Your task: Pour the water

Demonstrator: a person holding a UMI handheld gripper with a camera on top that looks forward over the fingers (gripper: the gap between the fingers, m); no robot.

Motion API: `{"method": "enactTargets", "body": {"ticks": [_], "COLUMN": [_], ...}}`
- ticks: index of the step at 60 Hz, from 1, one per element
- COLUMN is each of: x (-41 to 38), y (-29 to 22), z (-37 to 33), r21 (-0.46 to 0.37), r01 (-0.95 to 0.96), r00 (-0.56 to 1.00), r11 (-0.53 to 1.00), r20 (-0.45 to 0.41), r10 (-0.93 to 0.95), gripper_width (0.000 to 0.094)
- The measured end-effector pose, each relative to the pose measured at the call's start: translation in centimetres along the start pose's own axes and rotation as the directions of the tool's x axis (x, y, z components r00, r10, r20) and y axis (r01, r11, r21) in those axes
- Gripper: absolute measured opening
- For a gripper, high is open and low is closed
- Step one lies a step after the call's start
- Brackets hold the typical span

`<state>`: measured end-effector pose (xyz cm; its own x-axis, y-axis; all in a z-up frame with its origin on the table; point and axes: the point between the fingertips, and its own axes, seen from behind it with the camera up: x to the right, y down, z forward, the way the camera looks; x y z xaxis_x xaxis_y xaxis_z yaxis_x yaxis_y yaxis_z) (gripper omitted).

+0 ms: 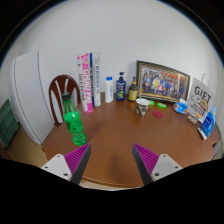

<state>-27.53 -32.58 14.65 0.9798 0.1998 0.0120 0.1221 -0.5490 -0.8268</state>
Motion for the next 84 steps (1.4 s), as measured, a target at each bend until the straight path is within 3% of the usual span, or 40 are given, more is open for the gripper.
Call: {"method": "enactTargets", "body": {"ticks": [15, 28, 32, 40, 42, 46, 51, 63, 72, 84], "x": [-13.6, -15.0, -14.8, -14.9, -14.9, -15.2, -15.0, -12.6, -7.8, -0.1], "y": [-1.8, -4.1, -4.3, -4.9, -5.0, -5.2, -5.7, -10.6, -17.9, -27.8], "z": [6.3, 13.4, 15.1, 16.4, 16.5, 16.7, 16.6, 15.2, 15.1, 18.3], "r21": [0.102, 0.196, 0.208, 0.234, 0.24, 0.25, 0.266, 0.319, 0.378, 0.38], "r01": [0.01, -0.045, -0.056, -0.052, -0.049, -0.038, -0.033, -0.064, -0.247, -0.593], "r00": [0.997, 0.999, 0.997, 0.997, 0.998, 0.999, 0.999, 0.998, 0.969, 0.805], "r11": [0.995, 0.98, 0.977, 0.971, 0.97, 0.968, 0.963, 0.946, 0.892, 0.71], "r20": [0.069, -0.012, -0.034, -0.038, -0.037, -0.026, -0.021, -0.003, 0.079, 0.293], "r10": [-0.017, 0.048, 0.064, 0.063, 0.059, 0.046, 0.04, 0.068, 0.234, 0.515], "gripper_width": [0.0854, 0.0837, 0.0787, 0.0516, 0.0509, 0.0405, 0.0343, 0.0342, 0.0341, 0.0341]}}
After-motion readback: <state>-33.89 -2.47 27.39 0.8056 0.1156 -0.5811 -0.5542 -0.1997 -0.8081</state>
